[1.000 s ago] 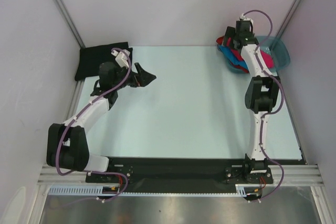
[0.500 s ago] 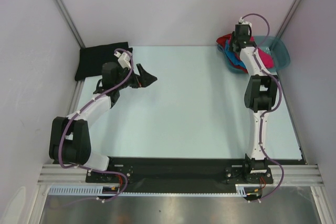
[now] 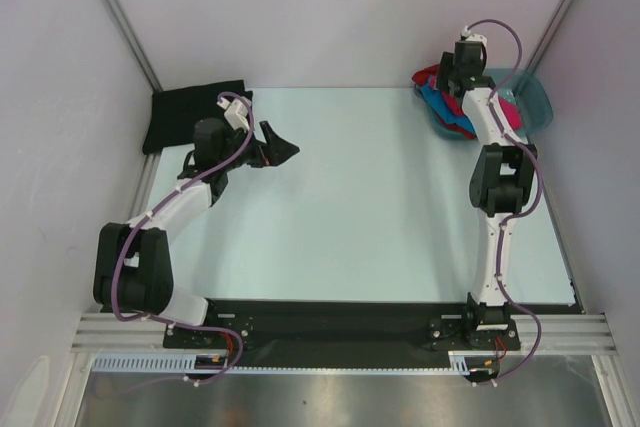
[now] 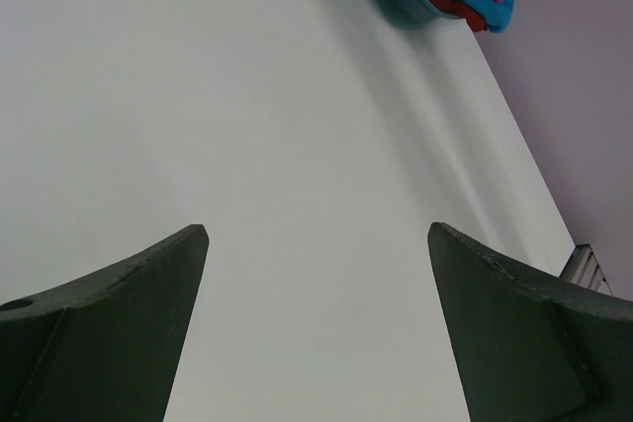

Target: Fold and stack the t-shirts

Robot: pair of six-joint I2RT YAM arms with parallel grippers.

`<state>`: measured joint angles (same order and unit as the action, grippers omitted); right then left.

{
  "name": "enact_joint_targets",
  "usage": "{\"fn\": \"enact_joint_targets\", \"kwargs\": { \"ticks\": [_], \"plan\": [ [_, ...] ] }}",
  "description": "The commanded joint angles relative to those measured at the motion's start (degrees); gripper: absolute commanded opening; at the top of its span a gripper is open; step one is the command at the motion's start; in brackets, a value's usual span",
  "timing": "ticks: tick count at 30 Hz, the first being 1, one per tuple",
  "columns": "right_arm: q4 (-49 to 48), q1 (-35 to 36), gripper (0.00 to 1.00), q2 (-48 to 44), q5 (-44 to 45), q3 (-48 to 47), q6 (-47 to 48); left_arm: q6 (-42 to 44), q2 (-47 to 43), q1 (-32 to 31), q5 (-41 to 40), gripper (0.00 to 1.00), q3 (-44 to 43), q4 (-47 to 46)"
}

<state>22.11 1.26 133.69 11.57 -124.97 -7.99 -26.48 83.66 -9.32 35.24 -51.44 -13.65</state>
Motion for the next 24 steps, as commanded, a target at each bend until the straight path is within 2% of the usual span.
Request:
{"fn": "enact_joint_targets", "kwargs": {
  "ticks": [1,3,4,8,13,14,16,17,19,20,21,24],
  "plan": [
    [-0.7,-0.7,0.66,-0.5,1.1,-3.3,-0.1,0.4,-0.6,-0.3,1.6,1.0,-2.3,-2.3],
    [-0.1,-0.8,0.62,0.2,1.1,-4.1,-0.2,0.4,-0.5,-0.3,1.7,1.0,-2.2,-2.3],
    [0.0,-0.8,0.55,0.4,1.0,-4.1,-0.2,0.3,-0.5,-0.3,1.7,1.0,-2.3,-2.4],
    [-0.1,-0.9,0.42,0.4,-0.9,-3.9,-0.9,0.0,-0.1,-0.3,1.8,1.0,-2.3,-2.4],
    [0.6,-2.9,0.42,0.6,-2.8,-3.8,-2.1,-0.2,0.1,-0.3,2.2,1.0,-2.3,-3.0],
    [0.7,-3.0,0.45,0.6,-3.7,-3.9,-2.2,-0.3,0.1,-0.3,2.2,1.0,-2.3,-3.0],
    [0.7,-3.1,0.59,0.8,-4.2,-3.7,-2.6,-0.3,0.2,-0.3,2.4,1.0,-2.3,-2.9],
    [0.7,-3.2,0.58,0.9,-4.6,-3.8,-2.6,-0.2,0.2,-0.3,2.3,1.0,-2.3,-2.8],
    [1.0,-3.2,0.54,1.2,-5.0,-3.7,-2.8,-0.3,0.1,-0.3,2.5,1.0,-2.4,-2.7],
    [1.0,-3.2,0.47,1.4,-5.5,-3.7,-2.9,-0.2,0.1,-0.3,2.4,1.0,-2.4,-2.7],
    [1.0,-3.3,0.47,1.6,-5.9,-3.7,-3.0,-0.2,0.1,-0.3,2.4,1.0,-2.4,-2.6],
    [1.2,-3.5,0.28,1.8,-7.4,-3.6,-3.5,0.0,0.2,-0.3,2.4,1.0,-2.4,-2.4]
  ]
}}
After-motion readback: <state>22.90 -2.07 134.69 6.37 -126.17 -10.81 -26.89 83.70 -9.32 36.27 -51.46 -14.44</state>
